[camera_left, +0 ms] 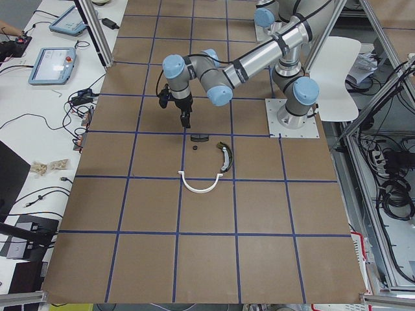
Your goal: Place bearing gear from tray to pile
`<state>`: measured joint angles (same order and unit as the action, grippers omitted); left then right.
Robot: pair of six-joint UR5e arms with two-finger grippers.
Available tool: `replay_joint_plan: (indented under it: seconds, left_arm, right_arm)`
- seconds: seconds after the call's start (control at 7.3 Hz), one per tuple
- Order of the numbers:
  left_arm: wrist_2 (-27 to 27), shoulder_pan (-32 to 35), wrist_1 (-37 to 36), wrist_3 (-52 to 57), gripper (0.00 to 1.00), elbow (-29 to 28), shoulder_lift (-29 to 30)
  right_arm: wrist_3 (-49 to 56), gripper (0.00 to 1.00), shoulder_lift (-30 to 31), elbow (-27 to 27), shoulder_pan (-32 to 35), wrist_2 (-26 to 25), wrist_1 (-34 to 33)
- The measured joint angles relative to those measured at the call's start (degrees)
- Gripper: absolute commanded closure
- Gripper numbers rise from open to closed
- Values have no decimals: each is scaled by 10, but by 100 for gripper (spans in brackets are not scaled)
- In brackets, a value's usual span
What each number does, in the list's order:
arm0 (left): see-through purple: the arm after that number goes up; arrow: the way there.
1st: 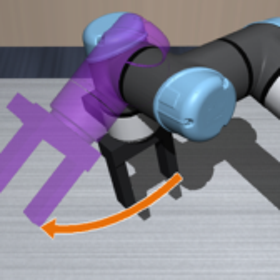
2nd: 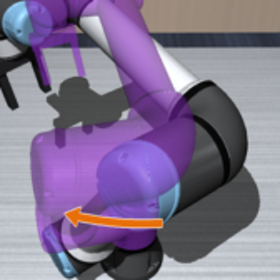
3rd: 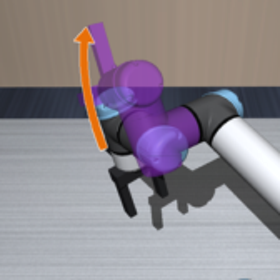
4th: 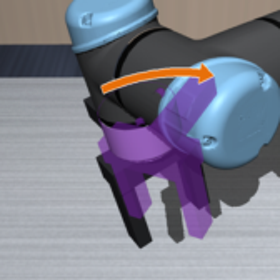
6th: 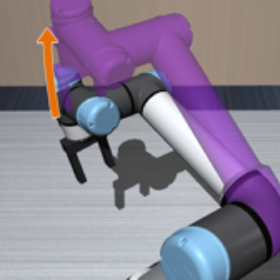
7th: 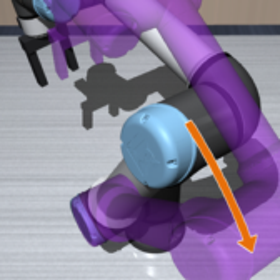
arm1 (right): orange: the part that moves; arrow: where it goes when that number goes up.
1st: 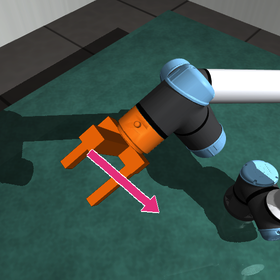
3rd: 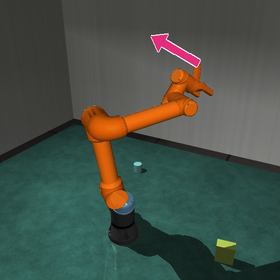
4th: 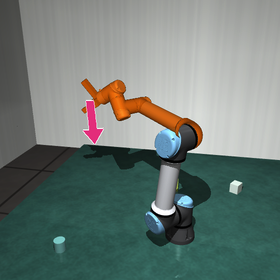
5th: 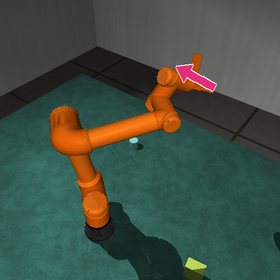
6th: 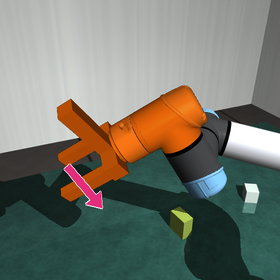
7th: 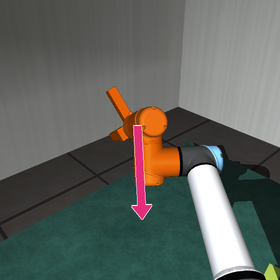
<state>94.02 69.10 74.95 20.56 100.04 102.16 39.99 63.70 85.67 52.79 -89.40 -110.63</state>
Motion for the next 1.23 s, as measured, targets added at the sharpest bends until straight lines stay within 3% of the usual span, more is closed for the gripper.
replay_joint_plan:
  seconds: [0.41, 0.82, 1.23]
  left_arm:
    - [-27, 123, 108, -168, 0, -64, -69]
    - [-38, 197, 120, -196, 0, -76, -129]
    - [-31, 229, 106, -207, 0, -66, -141]
  right_arm:
    - [-229, 100, 75, 102, 125, 25, 25]
    - [-497, 100, 102, 166, 291, 61, -13]
    - [-701, 100, 95, 202, 470, 88, -71]
